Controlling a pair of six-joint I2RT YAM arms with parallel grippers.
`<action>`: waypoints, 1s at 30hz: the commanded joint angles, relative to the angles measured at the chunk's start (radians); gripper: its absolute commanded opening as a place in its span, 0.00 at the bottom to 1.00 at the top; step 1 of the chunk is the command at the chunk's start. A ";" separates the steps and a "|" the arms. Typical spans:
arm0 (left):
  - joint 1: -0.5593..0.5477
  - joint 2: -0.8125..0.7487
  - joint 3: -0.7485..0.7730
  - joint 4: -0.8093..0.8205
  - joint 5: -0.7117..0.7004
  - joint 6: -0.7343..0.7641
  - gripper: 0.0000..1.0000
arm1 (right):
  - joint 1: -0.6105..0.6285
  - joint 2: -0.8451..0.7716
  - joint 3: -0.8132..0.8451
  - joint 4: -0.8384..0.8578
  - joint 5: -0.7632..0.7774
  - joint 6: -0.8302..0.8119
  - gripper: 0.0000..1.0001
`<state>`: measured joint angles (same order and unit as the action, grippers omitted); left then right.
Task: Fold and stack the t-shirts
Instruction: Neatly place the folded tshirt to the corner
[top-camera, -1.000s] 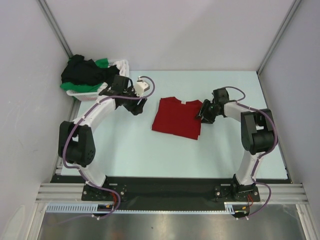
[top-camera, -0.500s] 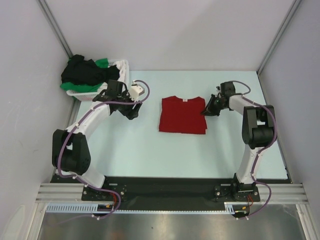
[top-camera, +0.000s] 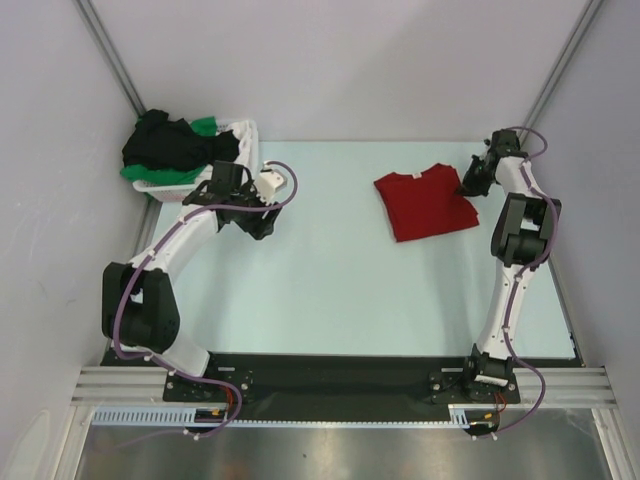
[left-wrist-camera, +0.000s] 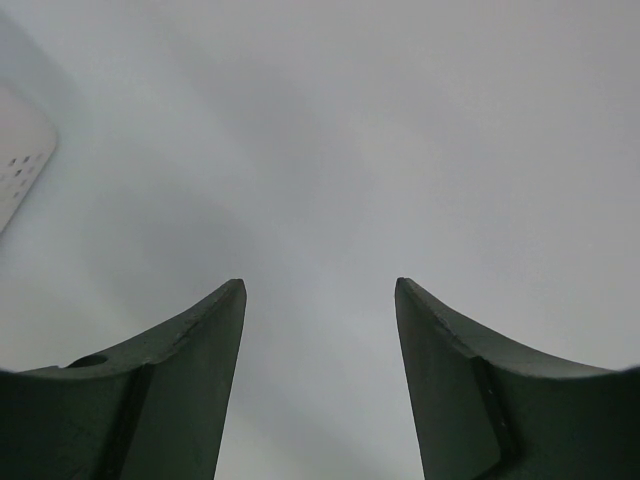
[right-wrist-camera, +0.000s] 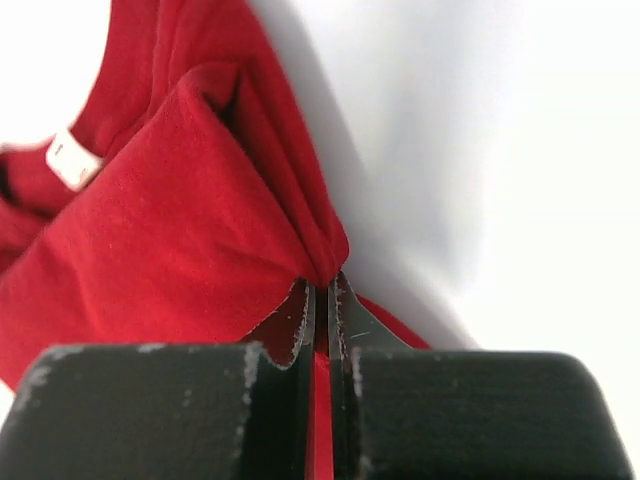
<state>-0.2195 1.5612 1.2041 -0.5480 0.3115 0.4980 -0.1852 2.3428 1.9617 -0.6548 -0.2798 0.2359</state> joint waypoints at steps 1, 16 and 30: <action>0.009 -0.038 0.009 0.003 -0.014 0.016 0.67 | -0.036 0.113 0.273 -0.074 0.103 -0.050 0.00; 0.011 0.003 0.032 -0.024 -0.075 0.013 0.66 | -0.186 0.314 0.519 0.139 0.274 0.016 0.00; 0.011 0.048 0.060 -0.044 -0.114 0.027 0.67 | -0.185 0.343 0.575 0.282 0.409 -0.078 0.48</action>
<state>-0.2153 1.6032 1.2232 -0.5884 0.2077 0.5068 -0.3660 2.6930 2.4802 -0.4561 0.0608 0.2123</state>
